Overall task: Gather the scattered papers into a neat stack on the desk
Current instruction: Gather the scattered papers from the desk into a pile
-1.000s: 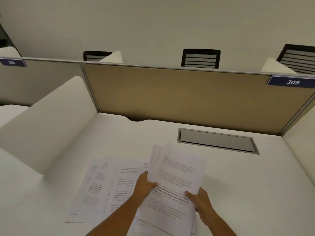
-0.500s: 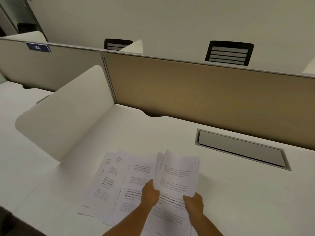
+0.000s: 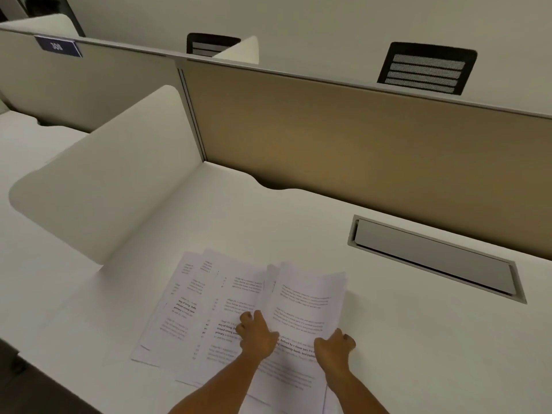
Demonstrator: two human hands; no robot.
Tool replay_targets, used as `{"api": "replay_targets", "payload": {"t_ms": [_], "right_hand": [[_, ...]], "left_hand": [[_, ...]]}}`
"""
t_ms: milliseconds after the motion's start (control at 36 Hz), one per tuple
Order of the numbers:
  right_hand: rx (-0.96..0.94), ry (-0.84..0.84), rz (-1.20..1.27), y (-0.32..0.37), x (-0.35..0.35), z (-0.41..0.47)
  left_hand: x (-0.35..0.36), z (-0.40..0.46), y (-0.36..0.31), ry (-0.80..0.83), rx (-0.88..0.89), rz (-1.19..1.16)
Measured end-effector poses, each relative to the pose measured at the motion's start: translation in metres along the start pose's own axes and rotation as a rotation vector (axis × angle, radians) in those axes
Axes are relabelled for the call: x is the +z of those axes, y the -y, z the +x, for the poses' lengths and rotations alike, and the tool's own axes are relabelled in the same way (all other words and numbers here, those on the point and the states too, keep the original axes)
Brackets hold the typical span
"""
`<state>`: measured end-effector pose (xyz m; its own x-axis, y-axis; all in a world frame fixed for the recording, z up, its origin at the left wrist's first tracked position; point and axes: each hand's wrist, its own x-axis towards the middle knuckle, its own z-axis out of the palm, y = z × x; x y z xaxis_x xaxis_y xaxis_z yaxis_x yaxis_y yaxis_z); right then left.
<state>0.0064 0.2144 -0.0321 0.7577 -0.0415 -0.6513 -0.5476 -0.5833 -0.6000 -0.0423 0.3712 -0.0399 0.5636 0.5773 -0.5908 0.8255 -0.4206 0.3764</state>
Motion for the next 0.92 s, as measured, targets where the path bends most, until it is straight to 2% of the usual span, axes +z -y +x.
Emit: {"api": "replay_targets", "payload": {"t_ms": [167,361,528,611,722,917], "right_hand": [[-0.006,0.032,0.069,0.001,-0.004,-0.001],[0.038,0.099,0.309,0.003,-0.005,-0.004],[0.057,0.131,0.481,-0.003,-0.005,-0.009],[0.035,0.143,0.506,-0.004,-0.005,-0.016],[-0.014,0.137,0.525,-0.003,-0.002,-0.025],[-0.064,0.152,0.486,0.006,0.017,-0.043]], "left_hand": [[-0.003,-0.003,0.003,0.007,0.033,-0.046],[-0.011,-0.007,0.006,0.064,0.103,-0.255],[-0.016,-0.021,0.012,-0.014,0.138,-0.400],[-0.020,-0.025,0.019,-0.016,0.137,-0.476],[-0.027,-0.029,0.031,-0.073,0.205,-0.400],[-0.051,-0.033,0.056,-0.142,0.230,-0.494]]}}
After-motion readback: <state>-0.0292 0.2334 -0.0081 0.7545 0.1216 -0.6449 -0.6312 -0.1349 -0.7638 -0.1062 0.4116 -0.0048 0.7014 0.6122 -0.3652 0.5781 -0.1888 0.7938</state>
